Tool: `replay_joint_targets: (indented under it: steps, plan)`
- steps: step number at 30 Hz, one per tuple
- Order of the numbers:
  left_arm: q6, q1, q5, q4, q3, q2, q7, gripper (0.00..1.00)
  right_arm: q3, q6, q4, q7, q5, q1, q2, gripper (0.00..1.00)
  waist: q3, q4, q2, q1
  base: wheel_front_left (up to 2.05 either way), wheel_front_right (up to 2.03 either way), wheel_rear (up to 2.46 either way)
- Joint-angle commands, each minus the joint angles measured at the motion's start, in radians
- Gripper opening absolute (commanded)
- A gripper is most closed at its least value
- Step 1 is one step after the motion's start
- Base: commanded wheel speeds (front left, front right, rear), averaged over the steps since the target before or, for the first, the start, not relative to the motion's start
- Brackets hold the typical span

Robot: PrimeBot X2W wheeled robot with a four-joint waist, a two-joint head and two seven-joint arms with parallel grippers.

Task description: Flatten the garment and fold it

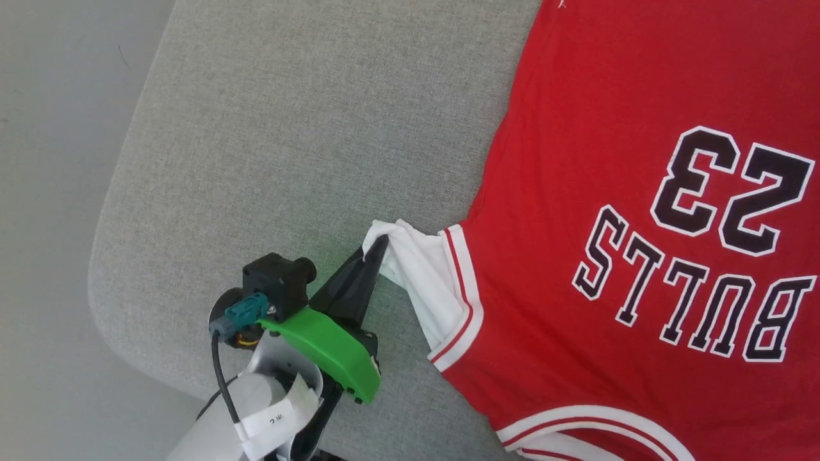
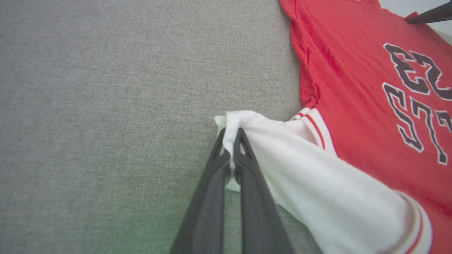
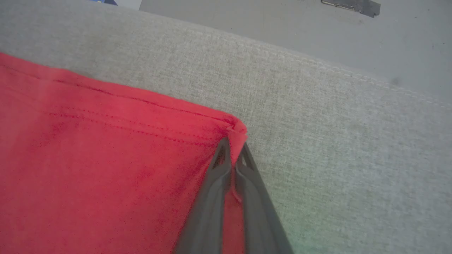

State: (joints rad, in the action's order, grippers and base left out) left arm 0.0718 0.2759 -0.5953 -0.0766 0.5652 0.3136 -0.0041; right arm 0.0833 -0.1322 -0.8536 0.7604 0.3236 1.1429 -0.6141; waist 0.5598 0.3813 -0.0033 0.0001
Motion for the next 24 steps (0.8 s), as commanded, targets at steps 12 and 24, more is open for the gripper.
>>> replay_joint_targets:
  steps: [12, 24]
  plan:
    - [0.011, -0.014, -0.029, 0.057, -0.012, 0.017, 0.01, 0.0, 0.113, 0.002, -0.028, -0.026, 0.101, -0.186, 0.006, 0.0, -0.177, -0.092, 0.0033, -0.0001, 0.0, 0.0, 0.0]
    - [0.026, -0.089, -0.071, 0.104, -0.029, 0.046, 0.021, 0.0, 0.147, 0.002, 0.07, -0.031, 0.275, -0.502, -0.003, 0.0, -0.354, -0.2, 0.0033, -0.0001, 0.0, 0.0, 0.0]
